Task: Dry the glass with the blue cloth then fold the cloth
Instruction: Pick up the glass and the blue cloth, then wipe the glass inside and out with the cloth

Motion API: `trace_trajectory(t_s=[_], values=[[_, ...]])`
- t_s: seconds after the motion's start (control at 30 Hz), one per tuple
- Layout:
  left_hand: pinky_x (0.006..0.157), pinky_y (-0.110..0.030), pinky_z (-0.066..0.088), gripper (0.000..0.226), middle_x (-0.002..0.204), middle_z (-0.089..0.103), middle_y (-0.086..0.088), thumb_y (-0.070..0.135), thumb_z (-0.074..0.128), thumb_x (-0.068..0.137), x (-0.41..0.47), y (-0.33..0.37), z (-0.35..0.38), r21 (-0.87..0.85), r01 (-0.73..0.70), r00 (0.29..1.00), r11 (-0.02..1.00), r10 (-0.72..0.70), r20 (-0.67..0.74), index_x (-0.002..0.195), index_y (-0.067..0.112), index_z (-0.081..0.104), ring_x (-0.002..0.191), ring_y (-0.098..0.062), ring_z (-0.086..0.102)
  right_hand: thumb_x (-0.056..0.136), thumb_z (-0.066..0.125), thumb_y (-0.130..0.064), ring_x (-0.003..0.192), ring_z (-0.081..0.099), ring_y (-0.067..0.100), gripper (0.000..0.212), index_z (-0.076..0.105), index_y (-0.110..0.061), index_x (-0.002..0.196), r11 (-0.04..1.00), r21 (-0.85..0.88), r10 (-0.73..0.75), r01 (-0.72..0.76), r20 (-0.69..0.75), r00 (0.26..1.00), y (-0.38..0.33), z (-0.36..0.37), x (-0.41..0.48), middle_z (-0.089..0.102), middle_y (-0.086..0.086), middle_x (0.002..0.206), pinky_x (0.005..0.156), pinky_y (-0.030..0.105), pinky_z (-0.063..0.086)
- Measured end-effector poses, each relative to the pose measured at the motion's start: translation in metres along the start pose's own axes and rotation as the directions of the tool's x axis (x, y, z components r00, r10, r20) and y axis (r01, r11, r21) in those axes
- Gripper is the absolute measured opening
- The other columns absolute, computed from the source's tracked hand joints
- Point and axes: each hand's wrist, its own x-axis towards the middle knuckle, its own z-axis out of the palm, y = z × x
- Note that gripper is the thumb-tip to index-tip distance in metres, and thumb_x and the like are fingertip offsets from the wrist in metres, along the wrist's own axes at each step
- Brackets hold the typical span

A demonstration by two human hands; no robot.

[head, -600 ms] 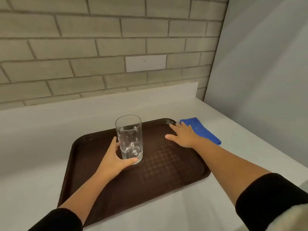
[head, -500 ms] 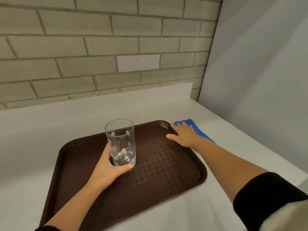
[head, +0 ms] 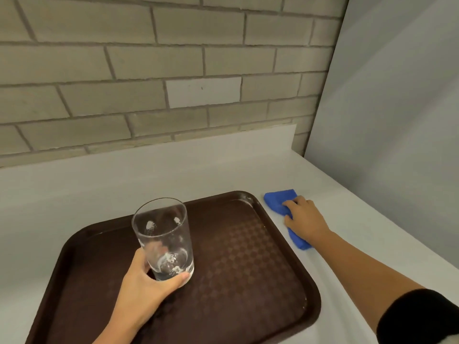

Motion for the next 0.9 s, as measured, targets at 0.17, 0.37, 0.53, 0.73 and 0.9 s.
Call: trace_trajectory(t_s=[0.17, 0.37, 0.53, 0.73, 0.9], values=[[0.063, -0.014, 0.047, 0.057, 0.091, 0.071, 0.013, 0.017, 0.086, 0.053, -0.003, 0.014, 0.002, -0.086, 0.023, 0.999, 0.996, -0.026, -0.042, 0.097, 0.037, 0.056, 0.080, 0.006, 0.065, 0.084, 0.049, -0.006, 0.087, 0.053, 0.027, 0.028, 0.056, -0.005, 0.111, 0.793, 0.605, 0.176, -0.077, -0.107, 0.979, -0.011, -0.025, 0.011, 0.062, 0.019, 0.110, 0.073, 0.031, 0.039], [0.058, -0.023, 0.055, 0.039, 0.089, 0.074, -0.008, 0.011, 0.068, 0.068, -0.002, 0.056, 0.012, -0.563, 0.130, 0.991, 0.816, -0.102, 0.081, 0.106, 0.017, 0.061, 0.078, -0.017, 0.072, 0.080, 0.050, -0.013, 0.067, 0.055, -0.002, 0.024, 0.055, -0.036, 0.081, 0.312, 0.928, 0.093, 0.204, -0.243, 0.965, -0.097, -0.085, -0.032, 0.061, -0.013, 0.082, 0.058, 0.012, 0.045], [0.070, -0.031, 0.052, 0.026, 0.085, 0.076, -0.001, 0.027, 0.059, 0.080, -0.012, 0.082, 0.017, -0.657, 0.189, 0.980, 0.730, -0.099, 0.173, 0.102, 0.014, 0.065, 0.077, -0.015, 0.070, 0.081, 0.043, -0.035, 0.123, 0.032, -0.008, 0.042, 0.040, -0.049, 0.120, 0.281, 0.793, -0.336, 0.541, -0.447, 0.829, -0.171, -0.081, -0.107, 0.037, -0.022, 0.136, 0.099, 0.004, 0.023], [0.062, -0.030, 0.056, 0.027, 0.079, 0.077, 0.001, 0.036, 0.059, 0.064, -0.031, 0.101, 0.004, -0.784, 0.188, 0.981, 0.592, -0.082, 0.174, 0.079, 0.024, 0.078, 0.072, -0.011, 0.072, 0.089, 0.025, -0.047, 0.135, -0.015, -0.009, 0.042, 0.011, -0.051, 0.128, 0.361, 0.673, -0.534, 0.646, -0.418, 0.735, -0.204, -0.093, -0.104, -0.007, -0.033, 0.144, 0.108, 0.007, -0.010], [0.060, -0.031, 0.054, 0.025, 0.077, 0.074, -0.007, 0.032, 0.065, 0.060, -0.035, 0.115, -0.009, -0.786, 0.175, 0.981, 0.593, -0.037, 0.191, 0.074, 0.017, 0.077, 0.065, -0.016, 0.069, 0.096, 0.031, -0.028, 0.136, 0.016, -0.001, 0.044, 0.021, -0.032, 0.138, 0.151, 0.928, -0.378, 0.340, -0.263, 0.888, -0.224, -0.138, -0.069, 0.015, -0.013, 0.152, 0.111, 0.018, 0.013]])
